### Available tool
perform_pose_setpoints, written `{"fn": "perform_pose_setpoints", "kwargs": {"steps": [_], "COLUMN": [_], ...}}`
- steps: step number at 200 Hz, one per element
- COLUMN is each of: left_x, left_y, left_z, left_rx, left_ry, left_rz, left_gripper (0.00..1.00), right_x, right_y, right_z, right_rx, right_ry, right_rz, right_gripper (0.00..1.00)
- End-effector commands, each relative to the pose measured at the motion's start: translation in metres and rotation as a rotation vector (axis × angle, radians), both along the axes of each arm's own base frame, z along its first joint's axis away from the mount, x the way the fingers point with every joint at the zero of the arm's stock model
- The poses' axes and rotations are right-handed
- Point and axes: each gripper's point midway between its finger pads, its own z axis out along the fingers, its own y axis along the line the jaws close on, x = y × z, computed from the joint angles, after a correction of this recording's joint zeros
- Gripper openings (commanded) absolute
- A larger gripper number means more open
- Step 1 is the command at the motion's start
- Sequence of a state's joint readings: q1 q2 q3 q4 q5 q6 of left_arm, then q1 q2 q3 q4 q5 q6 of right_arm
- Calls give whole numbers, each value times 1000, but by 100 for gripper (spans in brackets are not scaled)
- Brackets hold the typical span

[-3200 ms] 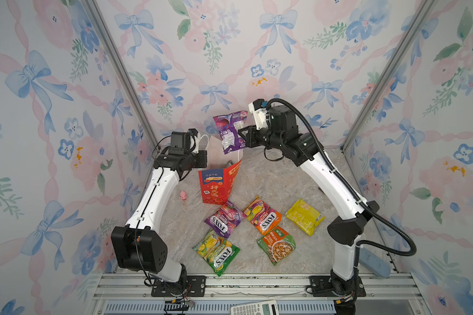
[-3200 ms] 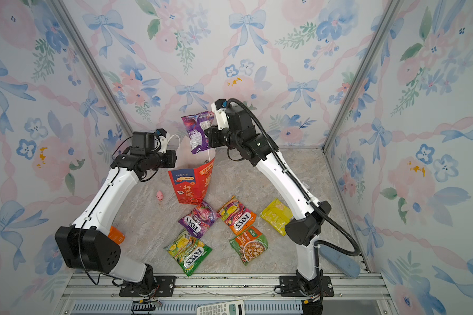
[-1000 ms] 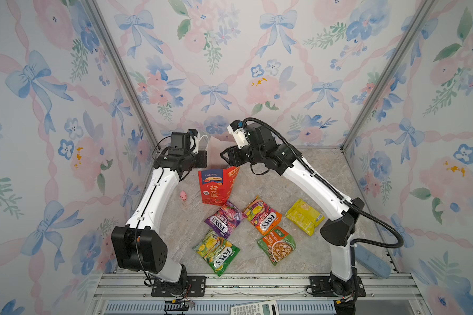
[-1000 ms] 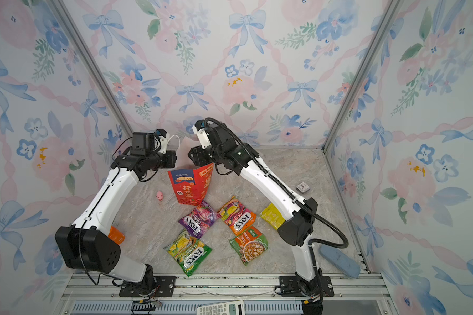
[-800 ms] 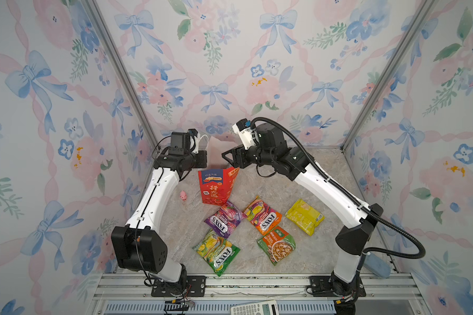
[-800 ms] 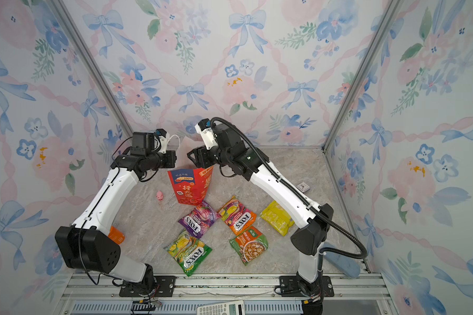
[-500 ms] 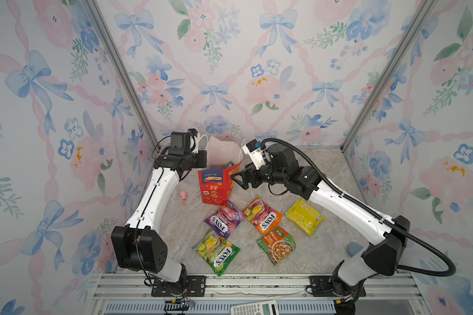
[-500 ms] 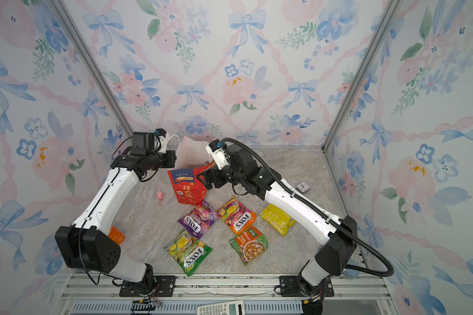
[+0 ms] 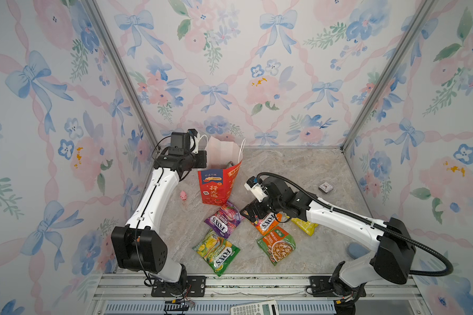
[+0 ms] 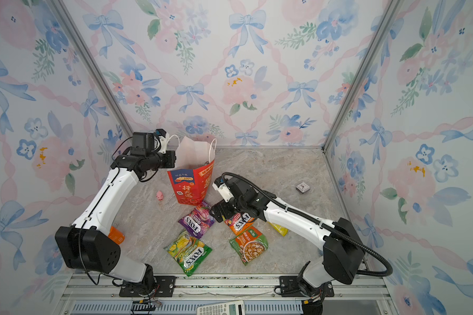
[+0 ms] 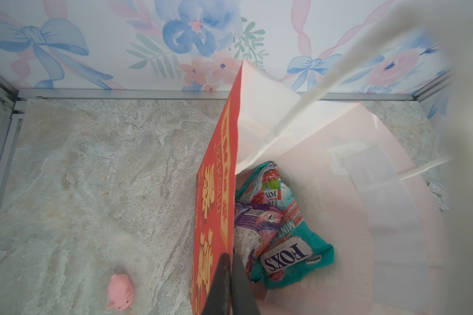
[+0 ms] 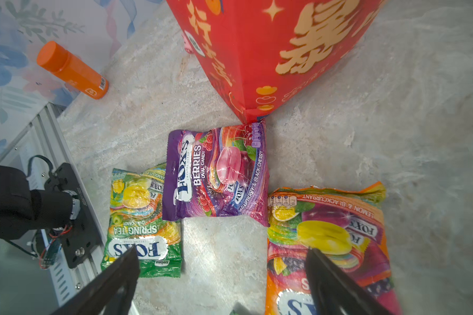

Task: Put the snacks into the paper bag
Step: 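Move the right gripper down to the purple Fox's Berries packet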

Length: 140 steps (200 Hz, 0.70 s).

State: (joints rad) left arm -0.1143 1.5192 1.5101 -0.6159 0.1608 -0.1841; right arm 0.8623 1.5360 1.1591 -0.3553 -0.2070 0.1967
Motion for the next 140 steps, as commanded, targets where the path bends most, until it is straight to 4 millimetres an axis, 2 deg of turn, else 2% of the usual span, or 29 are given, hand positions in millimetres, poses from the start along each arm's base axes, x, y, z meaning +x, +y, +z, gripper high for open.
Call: {"fn": "perform_pose_setpoints", "kwargs": {"steps": [1,17,21,45,79,110,140], "left_x": [-2,-2,-3,-3,-3,-3,-3], "left_y": [4,4,4,3,2,3,3], "left_z": [1,1,1,0,0,1,0], "left_rx": [16,16,17,16,14,15,16], "left_ry": [-11,-10,-10,-8,-7,-9,-8], "left_rz": [-3,-2,-3,-5,-9,-7,-6], "left_gripper": [0,0,0,0,0,0,0], "right_x": [-1,-2,-2,-4,5,22,31], "right_y": [6,13,15,21,15,8,10], "right_z": [-25,-29,-41,-58,-78,-84,-87], "right_rx": [-54,-45,-62,-66,-82,-68,-55], "right_ry": [67,109,137,210,268,286,299], "right_rz": [-6,-4,-3,-12,-63,-113,-115], "right_gripper": [85,76,74,65,62,60,58]}}
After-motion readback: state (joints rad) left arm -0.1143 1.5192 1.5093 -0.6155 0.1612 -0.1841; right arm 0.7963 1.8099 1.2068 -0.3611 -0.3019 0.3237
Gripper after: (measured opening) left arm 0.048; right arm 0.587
